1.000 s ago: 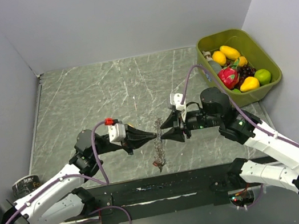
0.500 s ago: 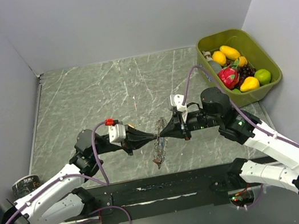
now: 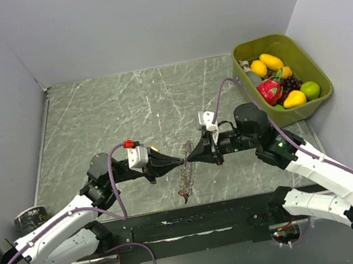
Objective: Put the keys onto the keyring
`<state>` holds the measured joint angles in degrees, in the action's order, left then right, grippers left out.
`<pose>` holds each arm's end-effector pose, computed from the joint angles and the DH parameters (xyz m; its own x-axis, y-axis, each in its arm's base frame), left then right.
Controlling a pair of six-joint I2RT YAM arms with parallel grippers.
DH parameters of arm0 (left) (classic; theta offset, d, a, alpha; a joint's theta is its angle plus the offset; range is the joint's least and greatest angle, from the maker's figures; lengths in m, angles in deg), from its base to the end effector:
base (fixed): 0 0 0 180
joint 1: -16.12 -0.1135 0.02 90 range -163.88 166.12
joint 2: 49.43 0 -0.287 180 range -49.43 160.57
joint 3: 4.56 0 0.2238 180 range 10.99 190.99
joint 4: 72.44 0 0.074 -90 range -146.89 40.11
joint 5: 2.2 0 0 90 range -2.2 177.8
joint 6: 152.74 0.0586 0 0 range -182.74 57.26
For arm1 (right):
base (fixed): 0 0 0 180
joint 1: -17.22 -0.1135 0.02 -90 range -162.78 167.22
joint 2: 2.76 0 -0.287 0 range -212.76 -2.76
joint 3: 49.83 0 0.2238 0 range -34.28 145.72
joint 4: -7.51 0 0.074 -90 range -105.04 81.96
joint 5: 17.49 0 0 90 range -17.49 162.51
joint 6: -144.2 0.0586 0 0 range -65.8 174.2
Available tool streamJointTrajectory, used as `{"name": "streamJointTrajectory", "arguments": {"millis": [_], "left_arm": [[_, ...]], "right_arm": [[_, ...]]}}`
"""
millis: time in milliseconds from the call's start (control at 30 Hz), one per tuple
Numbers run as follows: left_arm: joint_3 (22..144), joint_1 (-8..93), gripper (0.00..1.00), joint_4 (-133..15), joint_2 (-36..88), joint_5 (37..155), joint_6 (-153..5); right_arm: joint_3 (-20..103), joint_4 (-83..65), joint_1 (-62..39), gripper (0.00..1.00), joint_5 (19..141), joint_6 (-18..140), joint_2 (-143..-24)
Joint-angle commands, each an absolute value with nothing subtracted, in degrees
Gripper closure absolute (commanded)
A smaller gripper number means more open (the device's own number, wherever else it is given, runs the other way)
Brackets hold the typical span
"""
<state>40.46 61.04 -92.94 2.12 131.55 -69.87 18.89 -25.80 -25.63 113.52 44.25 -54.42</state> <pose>0.0966 -0.1535 0.3409 0.0473 -0.1738 -0.9836 0.9988 0.0162 0.0452 0.0981 0.1434 0.3712 -0.0336 -0.2090 -0.9773 -0.9958 0.0900 0.0150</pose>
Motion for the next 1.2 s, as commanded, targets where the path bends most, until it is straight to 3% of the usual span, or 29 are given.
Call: {"name": "streamJointTrajectory", "arguments": {"millis": [0,133,333,400,500,667,1167], "left_arm": [[42.2,61.3,0.99,-98.0,-0.5,131.2,-69.5],[42.4,61.3,0.99,-95.5,-0.9,130.3,-68.0],[42.4,61.3,0.99,-92.4,-1.5,129.7,-66.9],[42.2,61.3,0.99,-92.1,-1.8,129.9,-66.9],[41.8,61.3,0.99,-92.0,-2.1,130.3,-66.8],[42.5,61.3,0.99,-88.5,-2.4,131.7,-64.8],[50.4,61.5,0.99,-61.2,-1.1,127.4,-51.1]], "right_arm": [[18.5,-25.1,-25.4,0.84,109.7,43.9,-53.0],[17.5,-23.7,-25.4,0.53,107.7,44.6,-50.7],[16.3,-21.0,-25.4,0.21,107.4,45.1,-47.7],[16.3,-20.4,-25.4,0.17,107.7,45.2,-47.3],[16.6,-20.3,-25.4,0.16,107.3,45.4,-47.5],[17.4,-19.0,-24.9,0.25,101.9,49.1,-48.0],[21.4,-24.9,-23.5,0.30,99.2,67.7,-57.3]]}}
